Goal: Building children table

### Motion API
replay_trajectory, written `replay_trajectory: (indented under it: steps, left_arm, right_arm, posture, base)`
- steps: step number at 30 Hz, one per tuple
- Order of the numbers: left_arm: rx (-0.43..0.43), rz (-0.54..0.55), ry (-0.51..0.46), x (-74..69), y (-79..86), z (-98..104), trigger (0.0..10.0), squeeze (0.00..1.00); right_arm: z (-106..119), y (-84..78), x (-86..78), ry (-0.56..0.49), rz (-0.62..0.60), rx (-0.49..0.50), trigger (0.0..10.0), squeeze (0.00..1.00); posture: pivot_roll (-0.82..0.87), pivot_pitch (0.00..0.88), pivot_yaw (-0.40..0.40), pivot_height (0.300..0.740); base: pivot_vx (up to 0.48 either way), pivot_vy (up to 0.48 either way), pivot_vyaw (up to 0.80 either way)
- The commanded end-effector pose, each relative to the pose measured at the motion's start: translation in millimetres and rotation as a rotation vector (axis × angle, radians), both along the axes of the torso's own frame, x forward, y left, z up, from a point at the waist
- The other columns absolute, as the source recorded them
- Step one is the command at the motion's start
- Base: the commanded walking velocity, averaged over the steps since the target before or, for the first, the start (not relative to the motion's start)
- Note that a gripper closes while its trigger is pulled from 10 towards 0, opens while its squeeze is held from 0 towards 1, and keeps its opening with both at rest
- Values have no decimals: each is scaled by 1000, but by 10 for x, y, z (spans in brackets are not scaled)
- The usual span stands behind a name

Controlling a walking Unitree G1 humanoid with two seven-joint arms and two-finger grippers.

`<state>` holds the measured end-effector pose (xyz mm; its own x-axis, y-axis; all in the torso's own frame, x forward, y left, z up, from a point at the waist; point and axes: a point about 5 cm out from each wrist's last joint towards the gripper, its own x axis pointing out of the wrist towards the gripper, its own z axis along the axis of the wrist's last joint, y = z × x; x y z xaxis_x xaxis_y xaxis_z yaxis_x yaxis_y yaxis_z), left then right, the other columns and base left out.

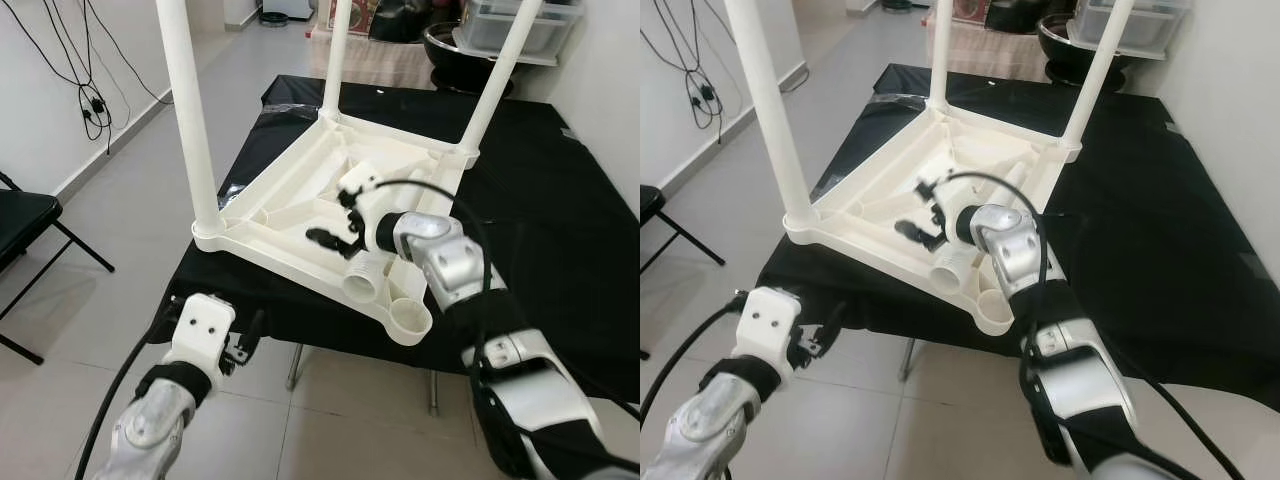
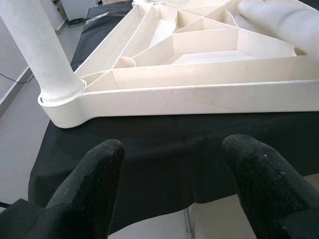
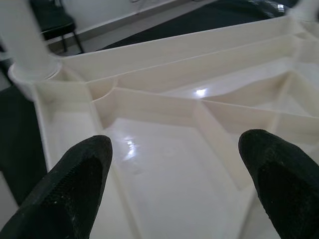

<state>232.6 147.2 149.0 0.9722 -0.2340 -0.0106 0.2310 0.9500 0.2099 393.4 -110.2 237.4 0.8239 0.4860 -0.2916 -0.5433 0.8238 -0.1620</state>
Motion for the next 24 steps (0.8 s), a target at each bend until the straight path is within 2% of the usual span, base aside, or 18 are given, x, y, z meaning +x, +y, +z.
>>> replay_trajectory:
  steps: [1, 5, 7, 9, 10, 13, 14, 15, 16, 20, 24]
  left_arm:
    - [-8, -10, 13, 4, -19, -37, 10000, 0]
    - [-13, -12, 5, 31, -41, -28, 10000, 0]
    - [-22, -11, -10, 64, -55, 2, 10000, 0]
    - [-30, -3, -37, 102, -58, 53, 10000, 0]
    - [-30, -3, -37, 102, -58, 53, 10000, 0]
    - [-30, 6, -86, 174, -68, 161, 10000, 0]
    - [-30, 6, -86, 174, -68, 161, 10000, 0]
    - [-32, 2, -101, 200, -79, 207, 10000, 0]
    - [-49, -21, -128, 242, -122, 297, 10000, 0]
    - [-54, -28, -133, 250, -133, 316, 10000, 0]
    - [-33, -70, -168, 385, -223, 427, 10000, 0]
  right_arm:
    - [-3, -77, 22, 57, -73, 34, 10000, 0]
    - [48, -97, 50, 71, -120, 9, 10000, 0]
    - [143, -66, 56, 21, -98, 33, 10000, 0]
    - [251, -17, 34, -101, -37, 66, 10000, 0]
    - [251, -17, 34, -101, -37, 66, 10000, 0]
    - [325, 48, -104, -199, 5, 260, 10000, 0]
    - [325, 48, -104, -199, 5, 260, 10000, 0]
    - [265, 66, -197, -195, 16, 322, 10000, 0]
    - [96, 77, -391, -195, 25, 346, 10000, 0]
    - [60, 79, -437, -195, 26, 347, 10000, 0]
    - [-205, -34, -644, -127, -81, 419, 10000, 0]
  posture:
    - [-25, 83, -84, 740]
    - [-33, 74, -93, 740]
    - [-31, 71, -97, 740]
    - [-29, 67, -100, 740]
    - [-29, 67, -100, 740]
    - [-30, 60, -98, 740]
    - [-30, 60, -98, 740]
    - [-38, 57, -90, 740]
    - [-41, 55, -85, 740]
    - [-41, 55, -85, 740]
    - [-70, 33, -48, 740]
  base:
    - [0, 0, 0]
    - [0, 0, 0]
    - [0, 0, 0]
    - [0, 0, 0]
    - [0, 0, 0]
    - [0, 0, 0]
    - [0, 0, 0]
    - [0, 0, 0]
    - [0, 0, 0]
    - [0, 0, 0]
    - [0, 183, -800]
